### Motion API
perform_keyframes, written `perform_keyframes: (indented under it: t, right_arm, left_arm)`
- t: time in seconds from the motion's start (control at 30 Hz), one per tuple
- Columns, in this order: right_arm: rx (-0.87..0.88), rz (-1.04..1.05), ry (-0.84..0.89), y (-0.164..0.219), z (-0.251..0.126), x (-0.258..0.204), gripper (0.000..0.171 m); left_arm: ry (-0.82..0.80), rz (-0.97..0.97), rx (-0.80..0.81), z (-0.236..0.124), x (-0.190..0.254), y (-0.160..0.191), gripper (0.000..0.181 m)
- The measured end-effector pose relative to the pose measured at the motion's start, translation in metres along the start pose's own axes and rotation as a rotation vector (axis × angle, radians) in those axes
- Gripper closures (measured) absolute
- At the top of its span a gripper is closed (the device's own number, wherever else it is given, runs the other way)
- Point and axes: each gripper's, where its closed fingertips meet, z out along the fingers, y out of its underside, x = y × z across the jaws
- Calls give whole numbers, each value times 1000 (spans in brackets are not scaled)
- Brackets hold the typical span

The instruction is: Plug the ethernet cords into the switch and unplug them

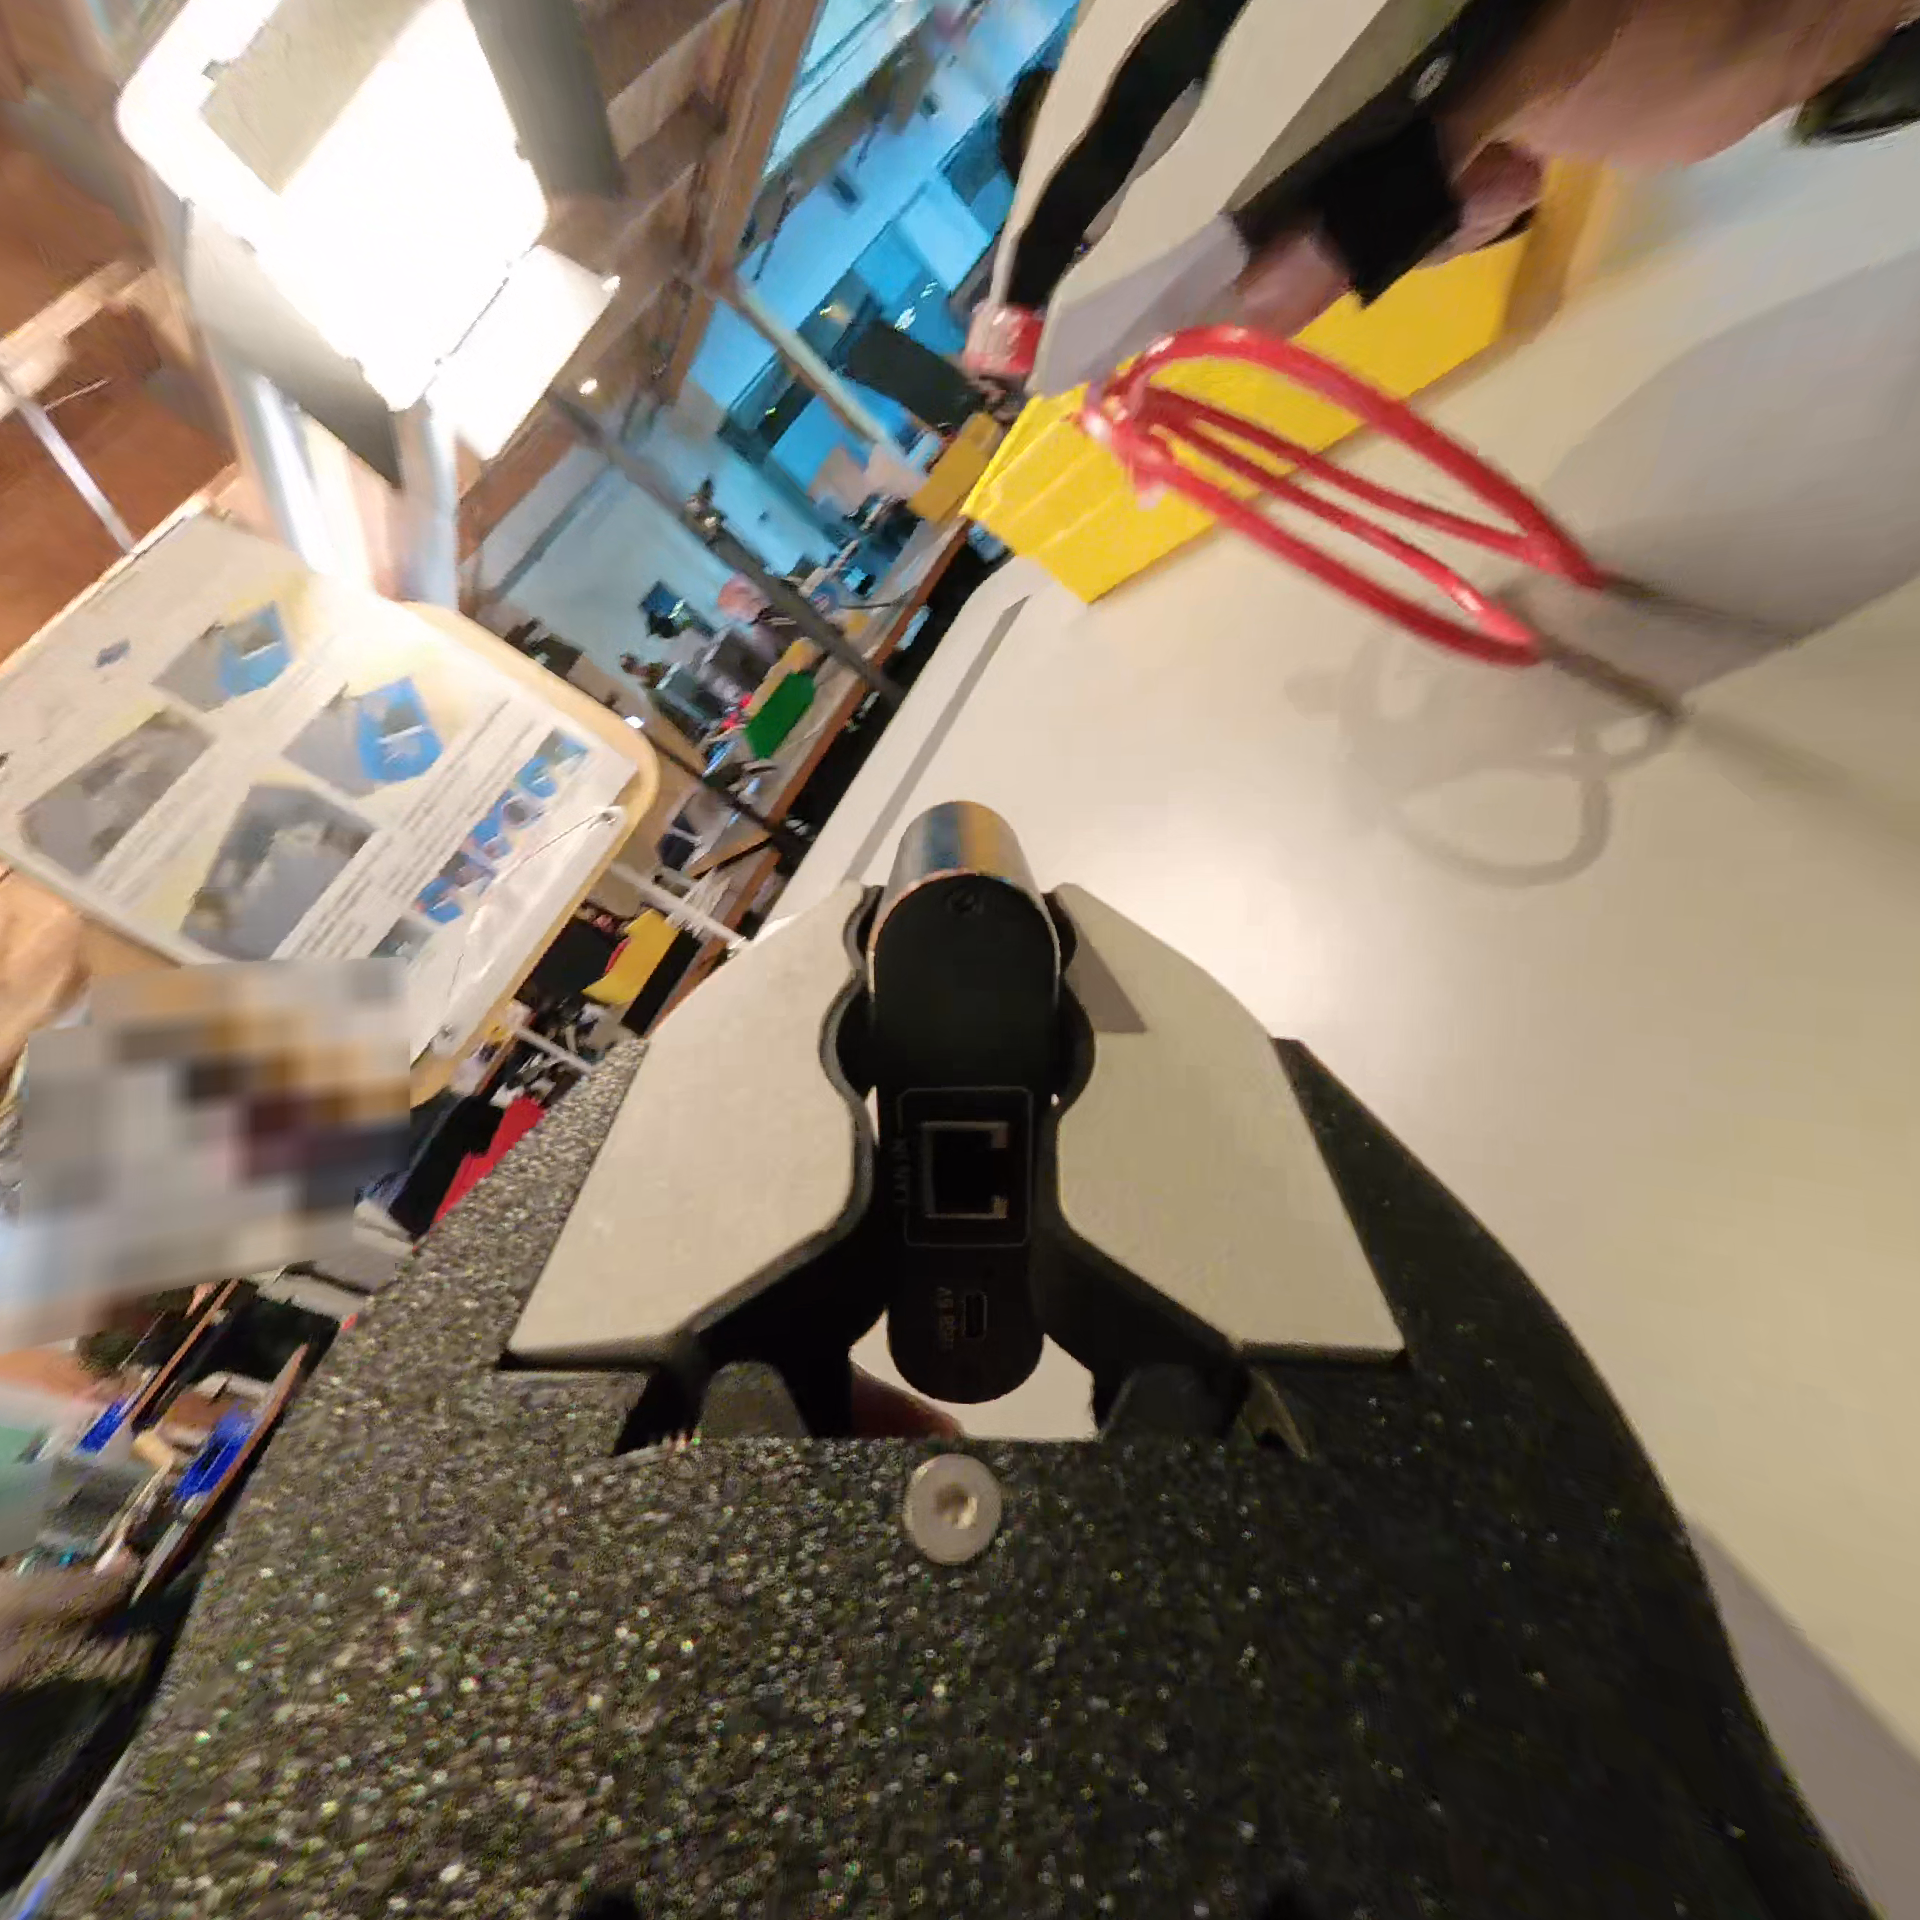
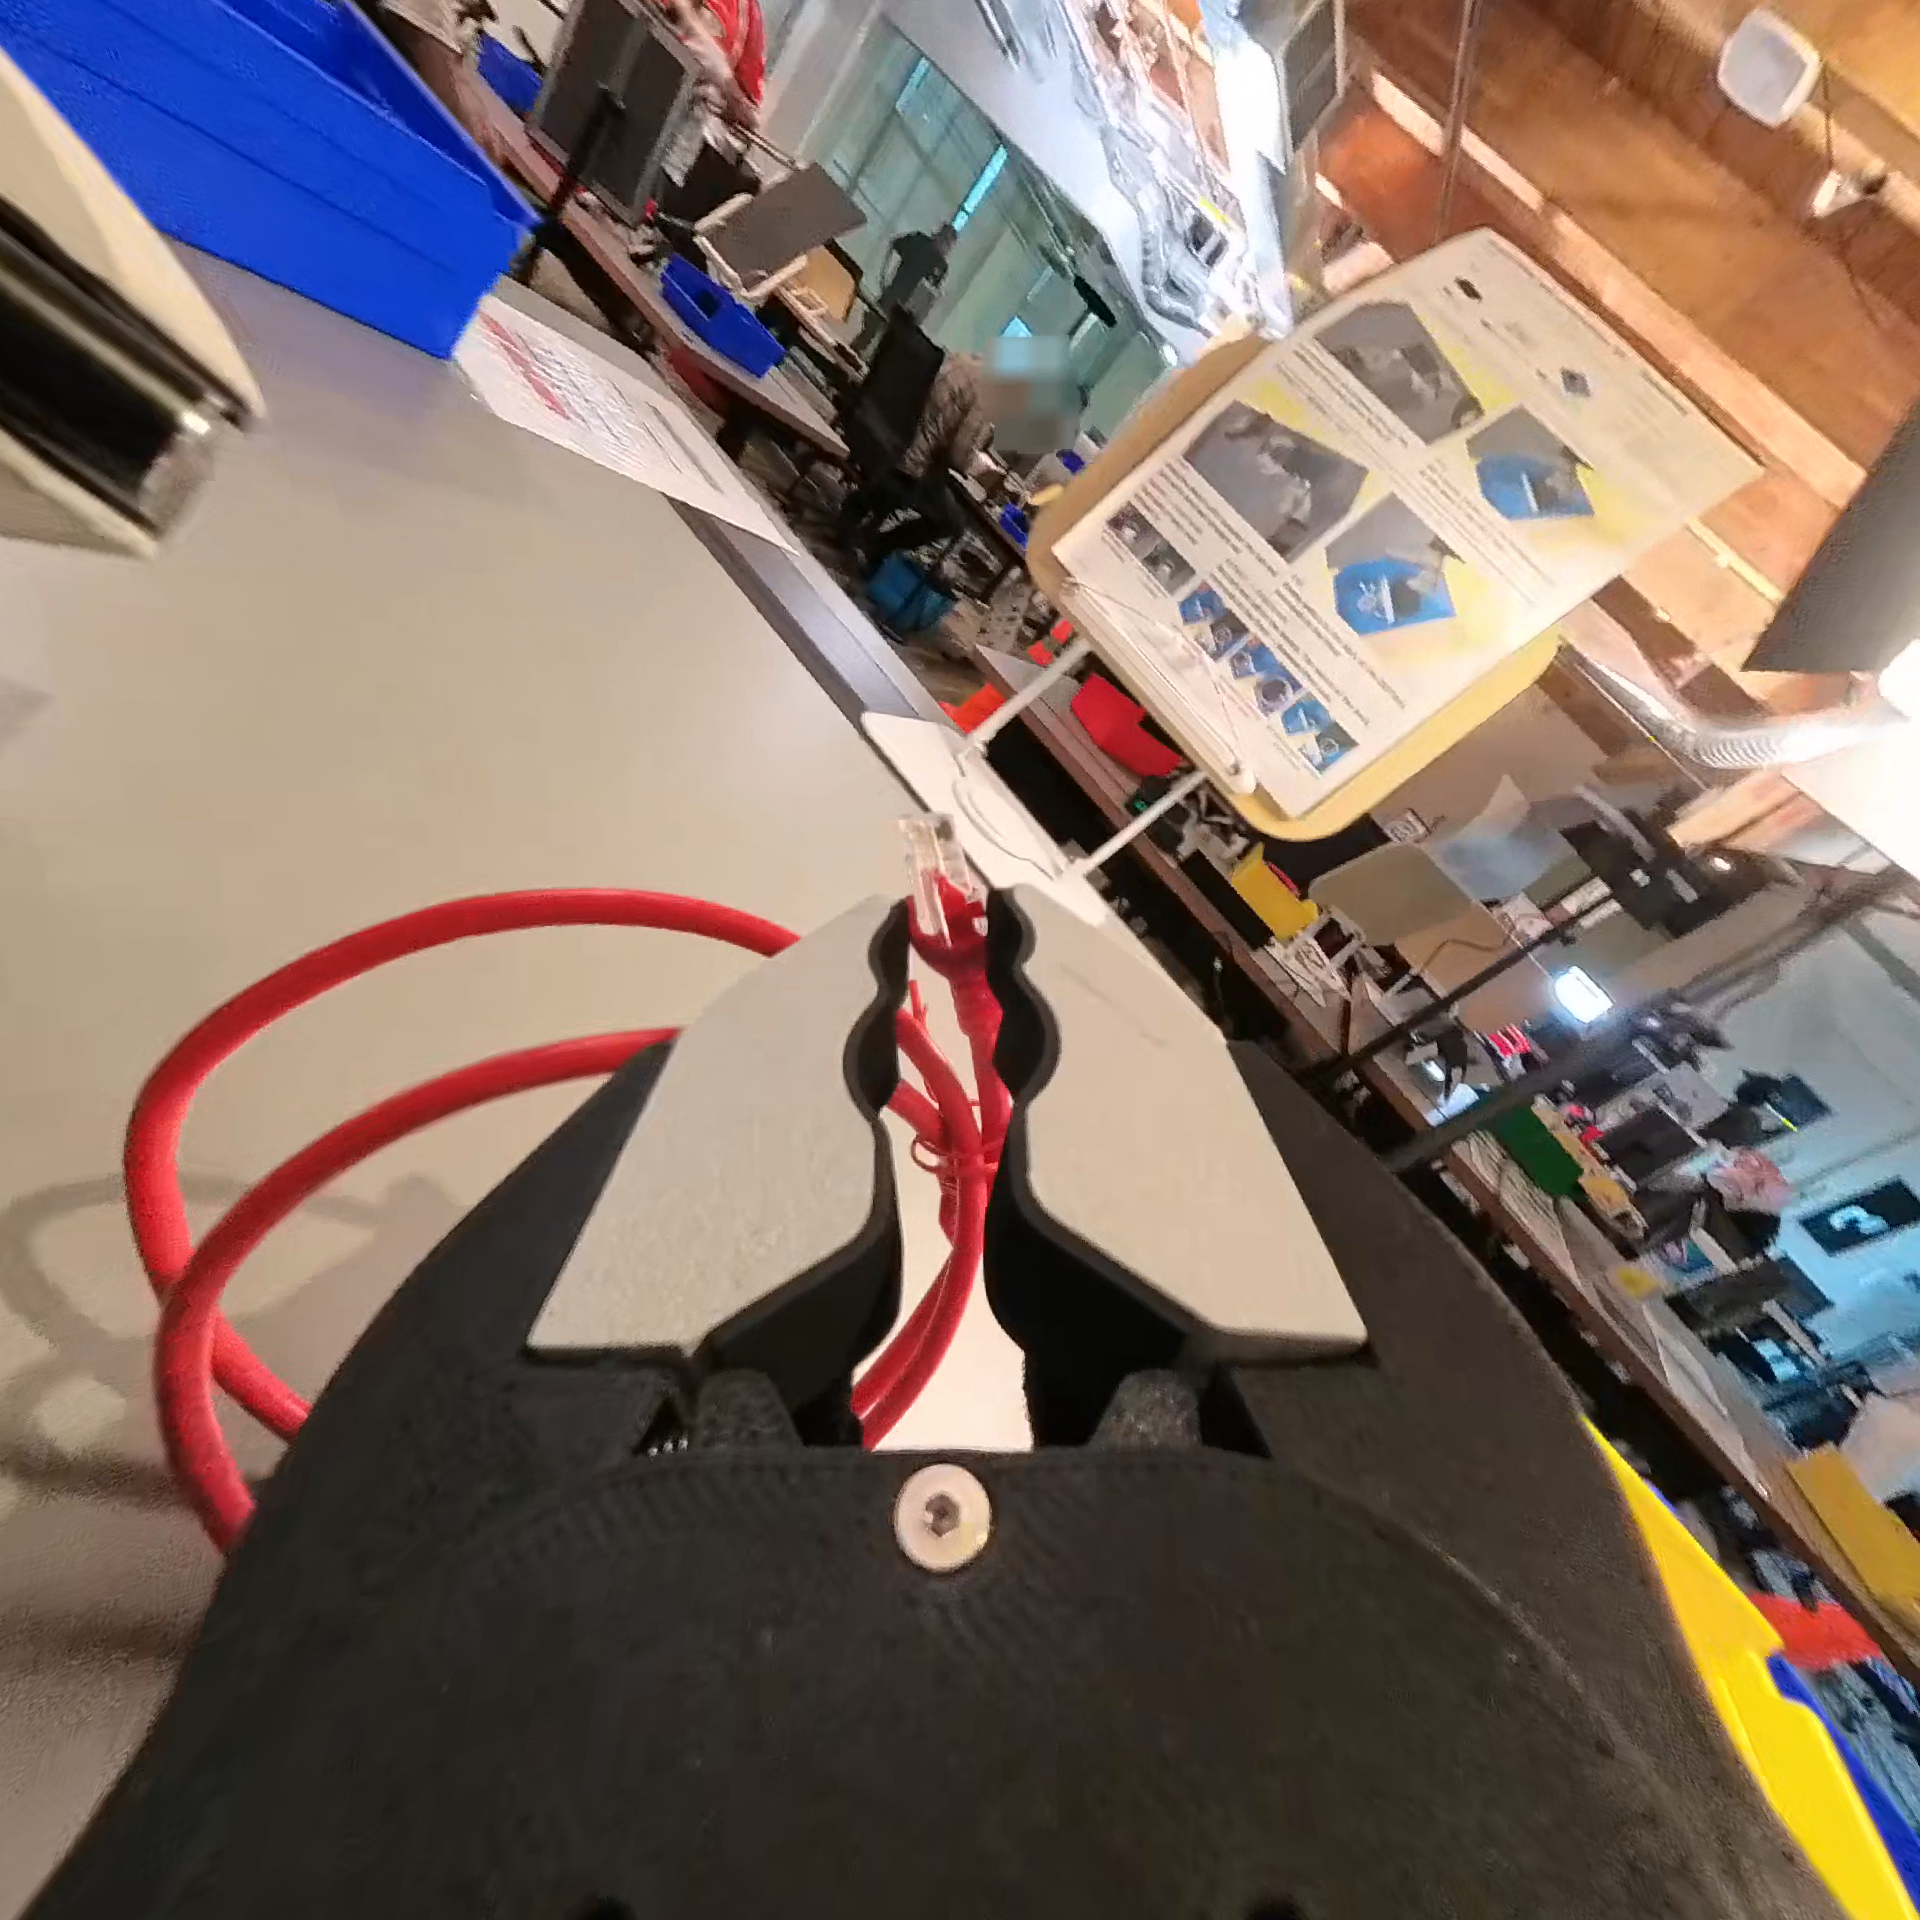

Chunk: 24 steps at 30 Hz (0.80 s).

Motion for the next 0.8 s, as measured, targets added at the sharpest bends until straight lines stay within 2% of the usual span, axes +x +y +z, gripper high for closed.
perform_keyframes:
  t: [0.13,0.27,0.4,0.43,0.5,0.57,0.6,0.73,0.8]
  right_arm:
    - [-14,20,137,-3,-17,52,156]
    - [9,26,332,-19,-61,132,156]
    - [-109,-5,458,-9,-103,205,156]
    - [-164,-20,474,1,-108,221,156]
    - [-272,-37,514,30,-113,252,156]
    - [-387,3,465,73,-109,270,156]
    - [-452,36,411,99,-104,271,156]
    - [-745,155,192,214,-86,249,156]
    - [-777,174,139,250,-75,233,155]
  left_arm:
    - [-56,-98,4,-6,-17,4,152]
    - [-64,-137,2,-7,-21,8,152]
    - [-70,-102,-12,-6,-19,9,153]
    - [-70,-100,-11,-6,-19,8,149]
    - [-74,-100,-11,-6,-19,9,153]
    - [-79,-104,-13,-6,-20,10,153]
    - [-82,-108,-14,-5,-21,10,149]
    - [-84,-125,-13,-4,-23,12,153]
    - [-76,-129,-9,-3,-21,12,152]
